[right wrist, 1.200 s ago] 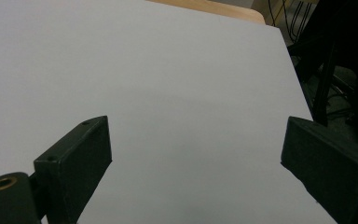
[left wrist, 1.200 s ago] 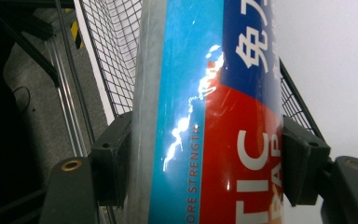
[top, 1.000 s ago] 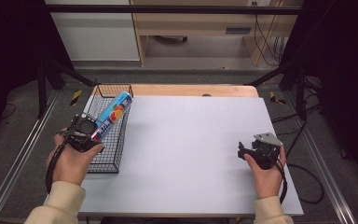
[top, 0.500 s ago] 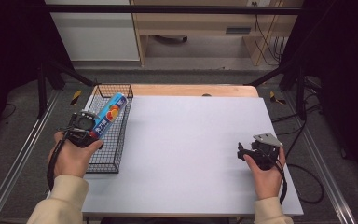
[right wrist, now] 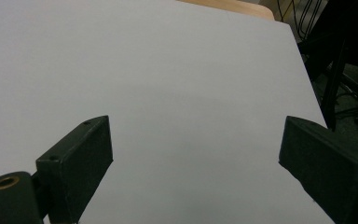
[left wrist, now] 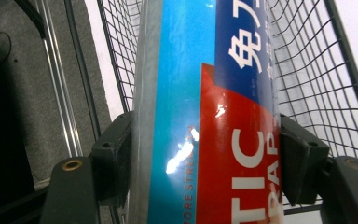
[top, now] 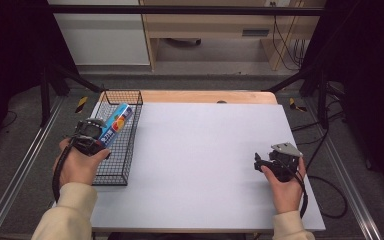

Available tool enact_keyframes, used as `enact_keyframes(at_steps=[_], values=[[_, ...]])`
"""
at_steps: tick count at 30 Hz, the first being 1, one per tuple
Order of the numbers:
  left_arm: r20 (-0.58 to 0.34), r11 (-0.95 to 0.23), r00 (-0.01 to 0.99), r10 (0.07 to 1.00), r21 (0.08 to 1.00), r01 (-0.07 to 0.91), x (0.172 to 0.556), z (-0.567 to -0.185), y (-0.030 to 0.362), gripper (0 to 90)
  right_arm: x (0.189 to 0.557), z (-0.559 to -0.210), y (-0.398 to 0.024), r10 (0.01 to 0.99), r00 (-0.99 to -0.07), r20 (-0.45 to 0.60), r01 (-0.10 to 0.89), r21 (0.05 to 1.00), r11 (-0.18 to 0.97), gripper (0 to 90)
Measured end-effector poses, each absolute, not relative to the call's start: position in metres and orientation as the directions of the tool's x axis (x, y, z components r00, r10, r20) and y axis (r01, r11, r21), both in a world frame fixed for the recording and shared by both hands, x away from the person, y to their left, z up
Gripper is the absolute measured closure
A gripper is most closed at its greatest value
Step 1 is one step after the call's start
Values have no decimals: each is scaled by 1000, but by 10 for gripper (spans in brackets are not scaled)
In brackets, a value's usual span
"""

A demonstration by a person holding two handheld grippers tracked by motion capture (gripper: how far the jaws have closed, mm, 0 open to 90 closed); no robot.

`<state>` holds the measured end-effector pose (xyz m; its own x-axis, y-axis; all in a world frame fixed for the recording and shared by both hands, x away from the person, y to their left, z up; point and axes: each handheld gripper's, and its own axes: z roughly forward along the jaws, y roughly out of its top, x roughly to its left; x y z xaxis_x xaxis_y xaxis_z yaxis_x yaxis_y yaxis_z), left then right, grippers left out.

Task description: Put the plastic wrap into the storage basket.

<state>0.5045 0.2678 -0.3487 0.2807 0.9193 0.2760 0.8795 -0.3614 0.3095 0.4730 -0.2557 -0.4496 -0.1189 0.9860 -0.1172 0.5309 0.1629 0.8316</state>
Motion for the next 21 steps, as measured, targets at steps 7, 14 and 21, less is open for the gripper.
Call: enact_keyframes(at_steps=[7,14,21], values=[[270,-360,285,920,290,887,505,-353,268,315,473,-450,-256,986,-123,-116,532,831,164,99],[269,-366,295,917,271,890,507,-356,264,316,473,-450,-255,984,-130,-119,532,829,171,100],[278,-375,305,911,251,892,509,-359,262,316,473,-450,-255,984,-131,-120,532,829,171,102]])
